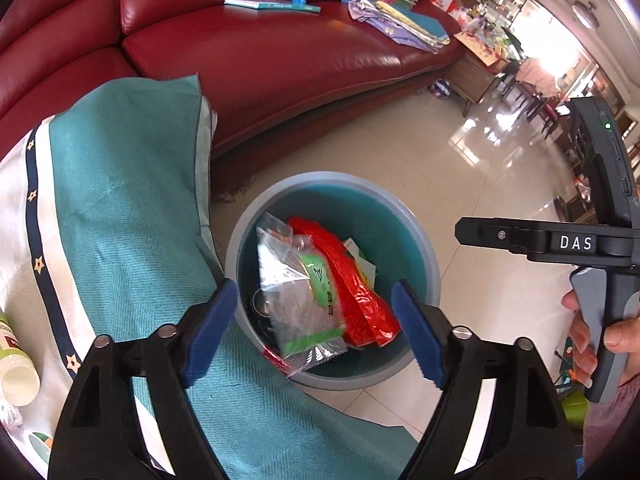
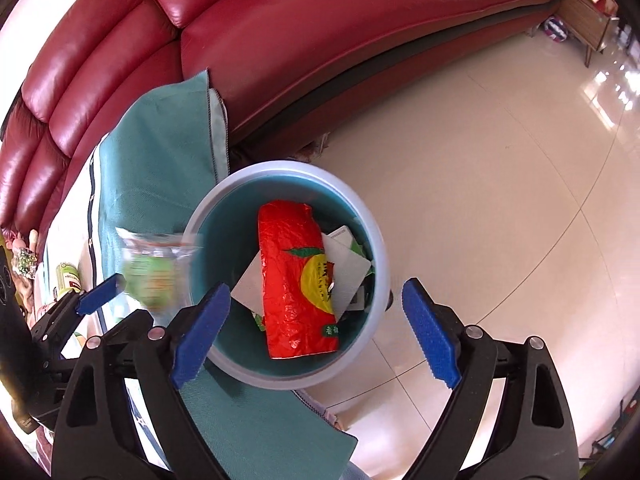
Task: Collect trash
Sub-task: 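Move both tools back over the table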
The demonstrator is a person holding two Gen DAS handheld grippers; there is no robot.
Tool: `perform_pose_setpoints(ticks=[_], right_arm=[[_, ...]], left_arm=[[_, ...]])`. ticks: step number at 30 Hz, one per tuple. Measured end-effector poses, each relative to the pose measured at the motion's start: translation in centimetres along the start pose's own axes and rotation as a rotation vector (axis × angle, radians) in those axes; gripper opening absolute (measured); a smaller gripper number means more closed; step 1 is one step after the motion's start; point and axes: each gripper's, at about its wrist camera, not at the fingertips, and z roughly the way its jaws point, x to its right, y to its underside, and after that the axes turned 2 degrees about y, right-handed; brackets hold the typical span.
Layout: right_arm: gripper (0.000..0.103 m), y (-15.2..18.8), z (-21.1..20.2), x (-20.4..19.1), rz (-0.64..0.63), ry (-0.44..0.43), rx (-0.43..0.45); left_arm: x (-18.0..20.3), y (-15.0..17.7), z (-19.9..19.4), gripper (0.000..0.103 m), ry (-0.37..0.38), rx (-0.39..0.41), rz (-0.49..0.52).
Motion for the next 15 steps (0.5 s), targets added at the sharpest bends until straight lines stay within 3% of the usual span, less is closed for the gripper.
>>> perform_pose_setpoints(ticks=[15], right_arm=[[0.084, 1.3, -1.2, -2.3, -0.028, 0.031, -0.001]], left_arm=[[-2.6, 2.4, -4.0, 0.098, -0.012, 0.037, -0.059]])
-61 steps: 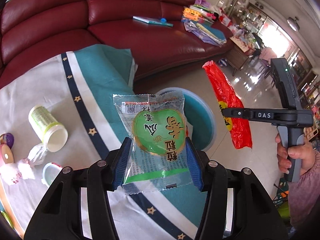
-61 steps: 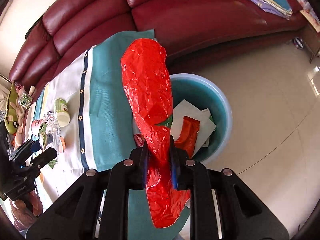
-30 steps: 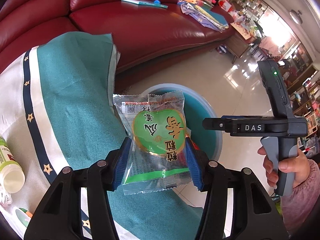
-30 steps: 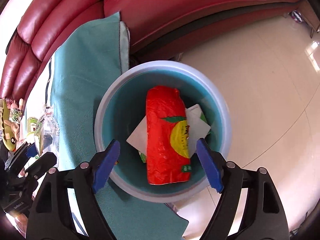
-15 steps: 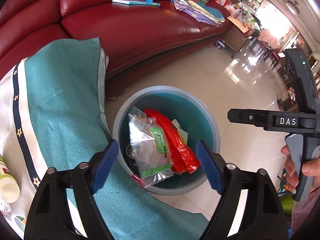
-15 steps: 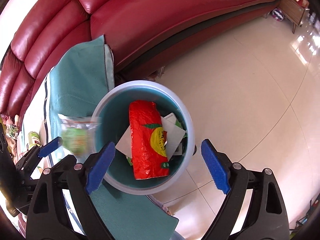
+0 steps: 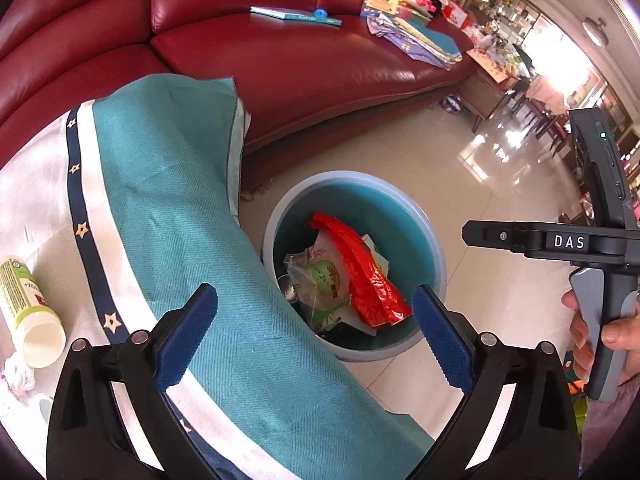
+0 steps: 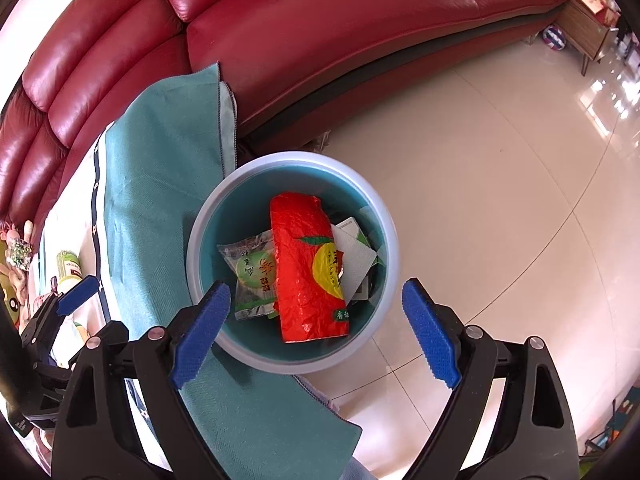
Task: Collect trash
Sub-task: 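Move both tools back over the table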
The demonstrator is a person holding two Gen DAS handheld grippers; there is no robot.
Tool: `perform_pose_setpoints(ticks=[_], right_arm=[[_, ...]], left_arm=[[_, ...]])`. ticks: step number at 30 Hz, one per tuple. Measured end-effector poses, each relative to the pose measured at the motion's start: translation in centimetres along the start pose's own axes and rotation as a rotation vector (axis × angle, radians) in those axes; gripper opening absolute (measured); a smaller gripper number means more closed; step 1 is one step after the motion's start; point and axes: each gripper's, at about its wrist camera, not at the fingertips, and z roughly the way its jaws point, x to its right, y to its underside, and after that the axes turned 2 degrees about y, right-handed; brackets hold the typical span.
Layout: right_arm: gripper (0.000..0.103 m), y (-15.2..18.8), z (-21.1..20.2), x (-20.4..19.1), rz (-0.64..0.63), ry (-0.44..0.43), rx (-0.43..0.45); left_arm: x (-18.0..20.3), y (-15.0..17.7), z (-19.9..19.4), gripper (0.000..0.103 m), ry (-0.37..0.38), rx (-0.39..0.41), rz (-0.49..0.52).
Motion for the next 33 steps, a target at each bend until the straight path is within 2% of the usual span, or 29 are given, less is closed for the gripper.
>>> perform_pose_setpoints(ticks=[9, 13, 25, 33], right_arm=[[0.084, 1.8, -0.6, -3.7, -0.054, -0.015, -0.002], [0.084, 3.0, -0.8, -6.1, -0.096, -0.024, 0.023], [0.084, 6.9, -1.6, -15.7, -0.351, -0.005, 0.068], [0.084, 9.1, -0.9, -21.7, -0.439, -0.014, 0.031]], left_arm=[[-2.9, 3.5, -4.5, 0.098, -0.028, 0.040, -0.051], [-4.8, 5.4, -6.8, 0.098, -0.050, 0.060, -0.079], [-12.1, 10.6, -12.8, 0.098, -0.108, 0.125, -0.215], [-16.1, 14.4, -15.6, 0.098, -0.152, 0.153, -0.278]])
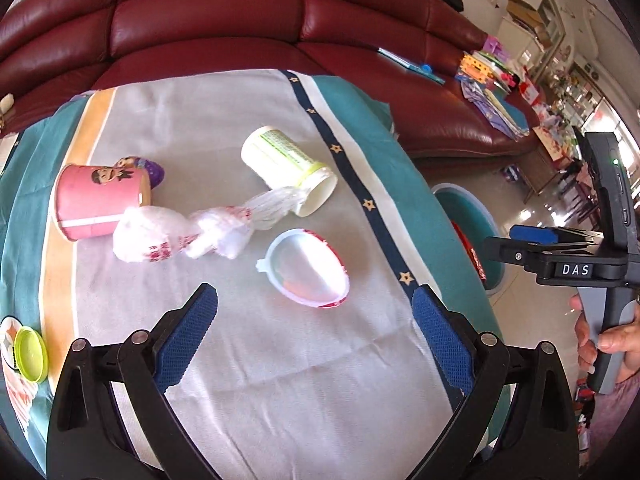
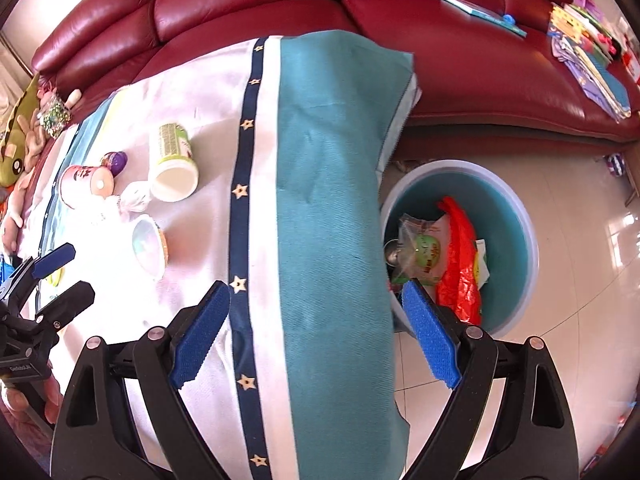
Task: Collect trash
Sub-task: 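Move both tools back over the table, then grasp the white lid rim with the right tool while the left tool grasps the green lid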
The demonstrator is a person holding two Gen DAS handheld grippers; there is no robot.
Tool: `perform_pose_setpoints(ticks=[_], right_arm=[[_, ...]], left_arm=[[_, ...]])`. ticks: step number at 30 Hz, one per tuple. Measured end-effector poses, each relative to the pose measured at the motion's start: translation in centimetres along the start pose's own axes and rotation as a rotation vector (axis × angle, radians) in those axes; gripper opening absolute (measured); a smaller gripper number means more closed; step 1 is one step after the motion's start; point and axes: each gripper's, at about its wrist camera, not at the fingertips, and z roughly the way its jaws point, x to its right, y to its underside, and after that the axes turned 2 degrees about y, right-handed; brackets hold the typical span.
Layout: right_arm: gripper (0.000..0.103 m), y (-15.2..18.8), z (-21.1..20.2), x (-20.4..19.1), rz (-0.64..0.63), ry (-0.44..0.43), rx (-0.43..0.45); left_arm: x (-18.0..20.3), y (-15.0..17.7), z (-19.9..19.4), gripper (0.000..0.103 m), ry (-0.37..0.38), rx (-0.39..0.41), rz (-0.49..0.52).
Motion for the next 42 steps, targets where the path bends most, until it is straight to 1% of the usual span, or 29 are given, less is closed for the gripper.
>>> perform_pose_setpoints(ticks=[5, 12, 18, 21, 23, 25, 27, 30, 32, 36, 38, 39, 41, 42], right_arm=[[0.084, -0.1, 0.9, -3.9, -0.062, -0.016, -0.014], [0.084, -0.7, 2.8, -7.1, -0.087, -0.030, -0.051], [0.084, -1.6, 3.9, -9.9, -0.126, -0.030, -0.061], [0.081, -2.0, 4.4, -10.9, -0.145, -0.036, -0.064], [0.076, -2.2, 4.9, -11.4, -0.149, -0.036, -0.072], [0.067, -2.3, 5.5, -11.6, -0.146, -0.040, -0.086], [0.062, -2.4, 6.2, -12.0, -0.141, -0.044, -0.103], [0.060, -2.4, 6.9, -12.4, -0.142, -0.047, -0.117], [0.057, -2.4, 7.2, -12.7, -0.149, -0.047, -0.122], [0.045, -2.6, 7.9, -13.6, -0.161, -0.049, -0.131], [0.042, -2.6, 8.2, -14.1, -0.167, -0.043, -0.131], [0.037, -2.6, 8.4, -14.3, -0.173, -0.039, -0.129], [0.024, -2.4, 8.7, -14.8, -0.189, -0.033, -0.130], [0.011, -2.3, 8.9, -15.1, -0.193, -0.037, -0.139]], left_arm=[[-3.6, 1.2, -0.9, 0.098, -0.019, 0.014, -0.044], [-8.7, 2.2, -2.0, 0.098, -0.047, 0.022, -0.135], [-11.5, 2.2, -2.7, 0.098, -0.064, 0.026, -0.174], [-12.3, 2.0, -2.8, 0.098, -0.072, 0.029, -0.189], [-12.8, 2.0, -2.8, 0.098, -0.074, 0.029, -0.200], [-13.3, 2.1, -2.8, 0.098, -0.074, 0.030, -0.203], [-13.4, 2.2, -2.7, 0.098, -0.077, 0.027, -0.197], [-13.6, 2.2, -2.4, 0.098, -0.081, 0.019, -0.191], [-13.7, 2.2, -2.4, 0.098, -0.084, 0.019, -0.189], [-14.0, 2.4, -2.7, 0.098, -0.101, 0.024, -0.183], [-14.2, 2.6, -3.0, 0.098, -0.116, 0.025, -0.176], [-14.4, 2.8, -3.3, 0.098, -0.128, 0.026, -0.172], [-14.8, 3.4, -3.8, 0.098, -0.154, 0.031, -0.162], [-15.0, 3.6, -4.2, 0.098, -0.168, 0.034, -0.159]])
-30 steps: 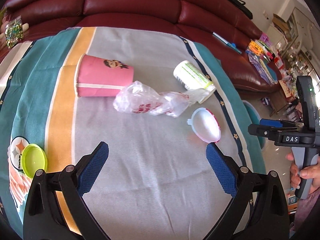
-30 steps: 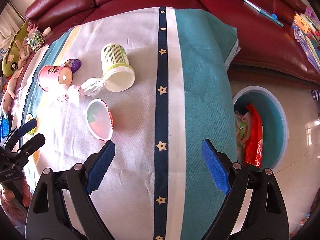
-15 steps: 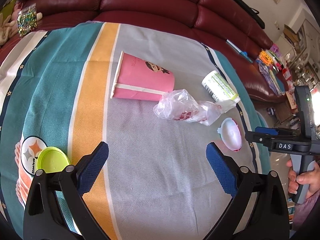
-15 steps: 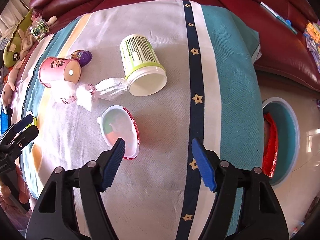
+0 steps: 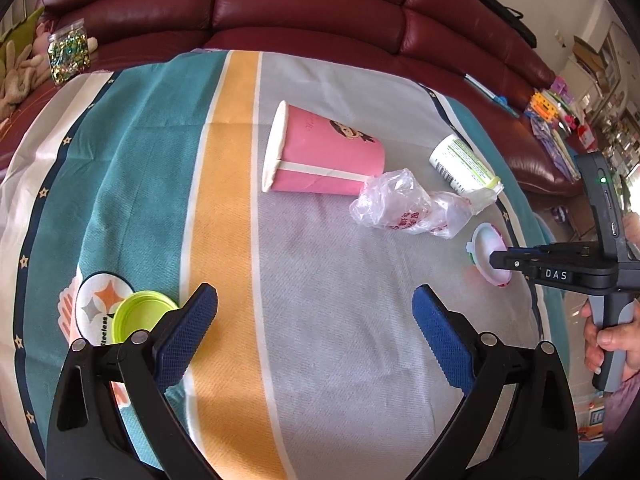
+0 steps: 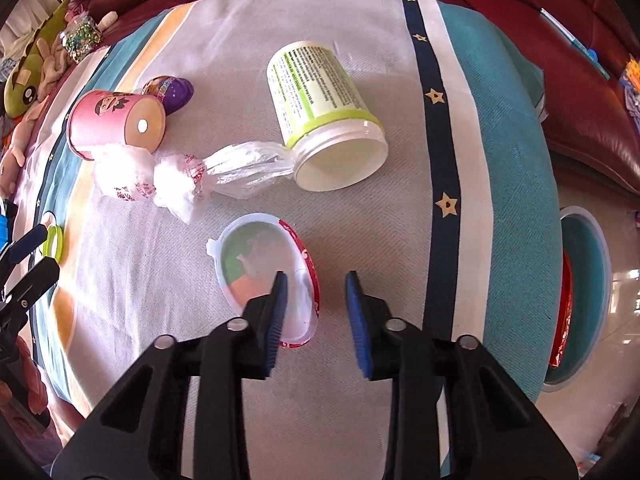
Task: Collect trash
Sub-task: 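Grasp the white lid rim with the right tool while the left tool grasps the green lid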
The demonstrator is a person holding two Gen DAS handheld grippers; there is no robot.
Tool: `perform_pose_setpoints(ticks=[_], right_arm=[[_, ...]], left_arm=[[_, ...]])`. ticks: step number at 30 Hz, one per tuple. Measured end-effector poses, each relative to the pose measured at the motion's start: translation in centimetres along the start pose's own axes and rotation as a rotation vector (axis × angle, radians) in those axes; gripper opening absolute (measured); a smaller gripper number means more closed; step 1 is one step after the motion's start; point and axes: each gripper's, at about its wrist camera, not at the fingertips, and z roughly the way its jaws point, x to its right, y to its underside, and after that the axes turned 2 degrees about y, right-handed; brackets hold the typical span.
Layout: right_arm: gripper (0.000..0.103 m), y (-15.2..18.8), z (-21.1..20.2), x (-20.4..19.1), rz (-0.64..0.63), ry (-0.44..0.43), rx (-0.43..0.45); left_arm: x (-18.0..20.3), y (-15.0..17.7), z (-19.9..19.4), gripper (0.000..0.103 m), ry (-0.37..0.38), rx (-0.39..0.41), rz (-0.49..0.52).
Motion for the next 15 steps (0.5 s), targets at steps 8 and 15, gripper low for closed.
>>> perform_pose_setpoints(ticks=[8, 15], right_arm=[[0.004, 1.4, -1.3, -2.4, -0.036, -0.025, 0.028], [0.004, 2.2, -1.7, -4.4, -0.062, -0.047, 0.030]], left_arm=[[-5.4, 2.3, -2.3, 0.098, -0.121, 0.018, 0.009], [-9.0, 3.4, -1.6, 0.078, -0.130, -0.030, -0.014]])
